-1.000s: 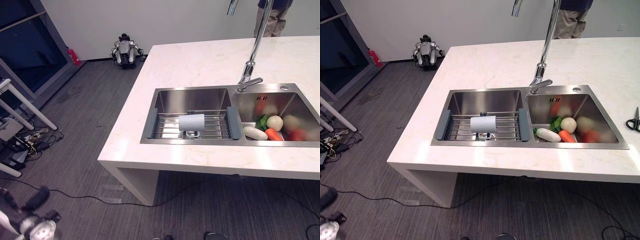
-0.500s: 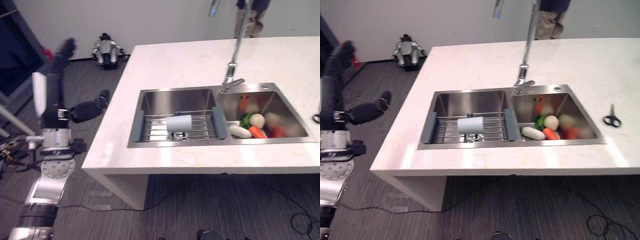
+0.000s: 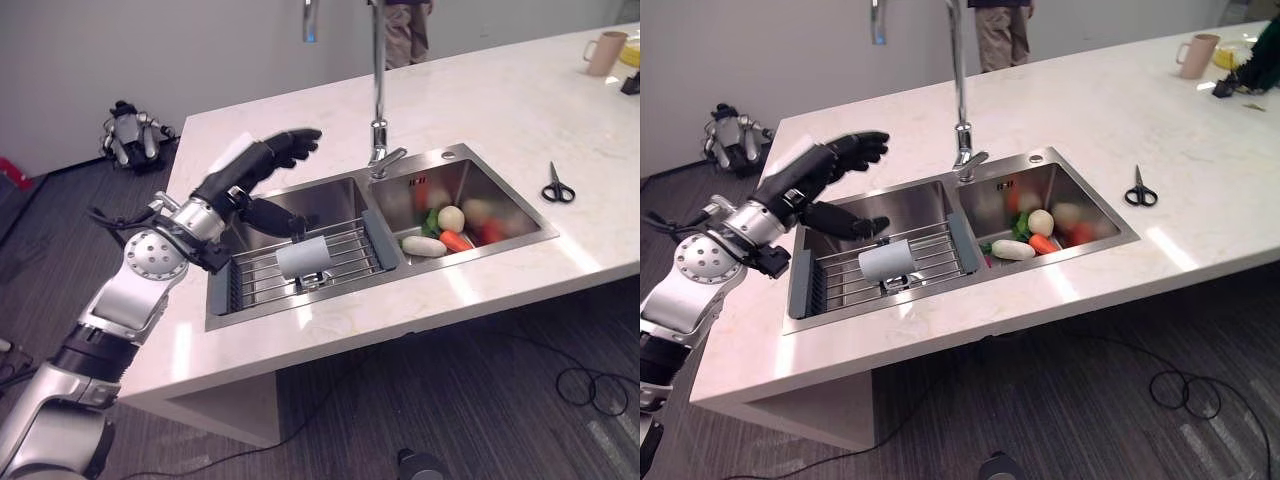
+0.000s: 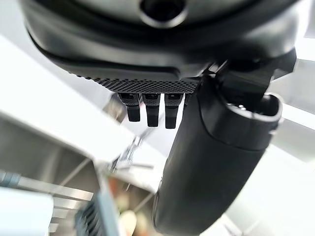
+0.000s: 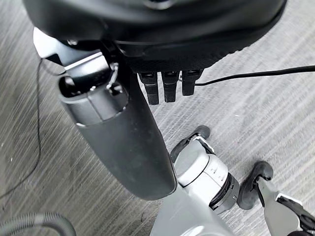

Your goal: Place the dishes in the dishwasher.

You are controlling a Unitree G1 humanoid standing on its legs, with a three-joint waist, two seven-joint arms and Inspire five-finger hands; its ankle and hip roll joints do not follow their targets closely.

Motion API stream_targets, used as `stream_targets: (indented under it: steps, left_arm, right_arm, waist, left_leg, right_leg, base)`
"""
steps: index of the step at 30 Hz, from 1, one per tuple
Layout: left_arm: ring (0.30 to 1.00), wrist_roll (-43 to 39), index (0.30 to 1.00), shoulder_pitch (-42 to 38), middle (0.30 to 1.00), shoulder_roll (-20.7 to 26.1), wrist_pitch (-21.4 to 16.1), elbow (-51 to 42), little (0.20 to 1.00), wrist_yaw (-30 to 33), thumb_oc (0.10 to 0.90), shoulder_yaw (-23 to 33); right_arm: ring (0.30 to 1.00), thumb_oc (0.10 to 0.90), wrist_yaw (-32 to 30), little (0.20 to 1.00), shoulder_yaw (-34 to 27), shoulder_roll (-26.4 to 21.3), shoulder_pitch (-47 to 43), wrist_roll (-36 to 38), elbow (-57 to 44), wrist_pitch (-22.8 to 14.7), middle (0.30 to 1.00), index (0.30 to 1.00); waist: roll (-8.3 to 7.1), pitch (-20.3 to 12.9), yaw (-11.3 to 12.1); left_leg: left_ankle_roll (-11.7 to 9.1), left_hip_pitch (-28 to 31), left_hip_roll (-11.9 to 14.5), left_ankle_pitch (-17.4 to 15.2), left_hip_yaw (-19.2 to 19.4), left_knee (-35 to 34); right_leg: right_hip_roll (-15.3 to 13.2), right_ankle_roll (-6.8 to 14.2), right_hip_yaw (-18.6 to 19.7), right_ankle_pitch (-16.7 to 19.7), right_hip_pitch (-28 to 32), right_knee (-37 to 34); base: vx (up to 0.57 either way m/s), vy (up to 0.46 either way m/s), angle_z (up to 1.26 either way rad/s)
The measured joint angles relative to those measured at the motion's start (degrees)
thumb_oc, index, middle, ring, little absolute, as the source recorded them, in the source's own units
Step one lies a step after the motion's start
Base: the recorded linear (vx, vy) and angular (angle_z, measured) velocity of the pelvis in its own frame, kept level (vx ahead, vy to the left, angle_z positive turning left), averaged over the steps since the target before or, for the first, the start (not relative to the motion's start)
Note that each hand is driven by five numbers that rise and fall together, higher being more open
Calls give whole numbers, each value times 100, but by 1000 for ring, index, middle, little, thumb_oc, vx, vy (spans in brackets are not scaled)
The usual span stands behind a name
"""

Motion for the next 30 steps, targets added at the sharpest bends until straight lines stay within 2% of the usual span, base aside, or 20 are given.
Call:
stream_targets:
  steps: [3, 5, 8, 13, 17, 20, 23, 26, 30]
  left_arm:
    - [900, -3, 900, -340, 900, 29, 325, 631, 900, -276, 800, -449]
    - [900, -26, 900, -576, 900, 46, 548, 1165, 900, -524, 800, -703]
    - [900, -81, 900, -640, 900, 78, 696, 1403, 900, -768, 800, -772]
    - [900, -179, 900, -715, 900, 214, 875, 1471, 900, -1108, 800, -983]
    - [900, 176, 900, -759, 900, 219, 841, 1478, 900, -1217, 800, -987]
    - [900, 952, 900, -944, 900, 457, 460, 1586, 900, -1209, 800, -1383]
    - [900, 1167, 900, -1096, 900, 678, 333, 1596, 900, -1186, 800, -1430]
    - [900, 1215, 900, -1199, 900, 691, 307, 1577, 900, -1168, 800, -1430]
    - [900, 1639, 900, -1210, 900, 698, 49, 1586, 900, -987, 800, -1430]
  right_arm:
    - [900, 800, 45, 900, -84, -59, -14, -22, 112, -3, 900, 900]
    - [900, 800, 63, 900, -94, -121, -27, -48, 153, -5, 900, 900]
    - [900, 800, 65, 900, -95, -146, -22, -50, 157, -5, 900, 900]
    - [900, 800, 60, 900, -97, -163, -52, -51, 146, -36, 900, 900]
    - [900, 800, 59, 900, -97, -162, -59, -49, 99, -66, 900, 900]
    - [900, 800, 55, 900, -105, -163, -77, -41, 93, -114, 900, 900]
    - [900, 800, 47, 900, -114, -172, -79, -39, 94, -129, 900, 900]
    - [900, 800, 44, 900, -194, -171, -64, -38, 97, -124, 900, 900]
    - [900, 800, 50, 900, -200, -174, -92, -39, 91, -139, 900, 900]
  waist:
    - [100, 8, -141]
    - [161, 60, -133]
    - [167, 232, -203]
    - [129, 264, -238]
    - [136, 267, -253]
    - [139, 286, -251]
    - [158, 396, -233]
    - [176, 415, -196]
    - [176, 419, -207]
  left_leg:
    - [0, 16, -20, -1, 27, -32]
    - [-1, 63, -29, -1, 146, -83]
    - [8, 67, -52, -9, 196, -99]
    - [33, 70, -73, -40, 244, -103]
    - [52, 73, -117, -65, 240, -106]
    - [66, 74, -137, -84, 234, -106]
    - [67, 76, -160, -87, 222, -98]
    - [70, 75, -181, -89, 201, -97]
    - [92, 72, -213, -103, 192, -100]
  right_leg:
    - [-4, 18, 53, 17, -16, -11]
    - [13, 28, 171, 45, -51, -9]
    - [10, 44, 246, 68, -81, -19]
    - [-4, 37, 277, 90, -87, -37]
    - [-35, 29, 298, 108, -90, -31]
    - [-45, 42, 305, 112, -85, -32]
    - [-77, 59, 303, 117, -79, -32]
    - [-99, 75, 298, 110, -73, -30]
    - [-123, 88, 297, 110, -78, -29]
  base:
    - [29, -1, -12]
    - [10, 1, -27]
    - [12, 15, -12]
    - [11, 10, -5]
    - [4, 1, -1]
    - [0, 0, 0]
    - [6, 6, 1]
    - [20, 12, 2]
    - [25, 9, 0]
